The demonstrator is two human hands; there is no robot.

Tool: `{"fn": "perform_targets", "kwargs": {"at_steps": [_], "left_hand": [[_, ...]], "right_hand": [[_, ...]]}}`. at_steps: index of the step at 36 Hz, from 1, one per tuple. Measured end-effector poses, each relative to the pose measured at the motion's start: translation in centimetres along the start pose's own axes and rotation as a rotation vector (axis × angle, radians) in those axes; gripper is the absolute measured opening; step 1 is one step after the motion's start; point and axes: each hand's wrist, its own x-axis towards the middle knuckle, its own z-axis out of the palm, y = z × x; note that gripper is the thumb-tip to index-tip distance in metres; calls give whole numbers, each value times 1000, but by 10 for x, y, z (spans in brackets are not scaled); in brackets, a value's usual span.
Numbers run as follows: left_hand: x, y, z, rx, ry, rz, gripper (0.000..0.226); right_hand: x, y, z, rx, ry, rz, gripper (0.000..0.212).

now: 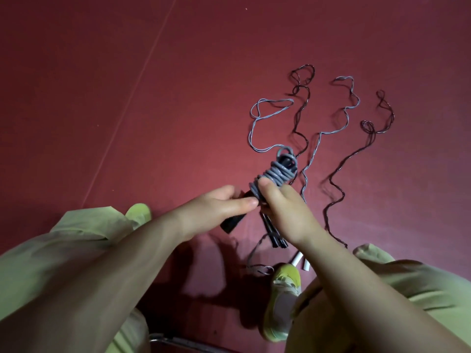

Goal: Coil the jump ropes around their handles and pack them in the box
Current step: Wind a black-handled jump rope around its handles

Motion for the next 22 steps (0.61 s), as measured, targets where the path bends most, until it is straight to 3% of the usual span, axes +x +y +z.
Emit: {"fn": "perform_targets", "kwargs": {"at_steps": [2,6,10,12,15,22], "left_hand": [[-3,3,-6,-46,-83,7,33],[-9,-1,-7,-186,-366,-112,53],[-4,-6,-6,-655,-788,-224,70],[-4,-5,-7,-919,-967,-211,72],[-7,-6,-5,-1063,-1028,-156,71],[-6,-7,-6,-972,-932,-114,72]], "right_hand": [[-3,-2,1,62,-8,-108,38],[-5,2,2,348,-47,-155,39],[-3,7,-1,559,-242,-123,89],[-1,5,-3,686,-371,-138,92],[1,0,-7,817,-408,-155,79],[2,-3,-7,887,-440,-163,70]]}}
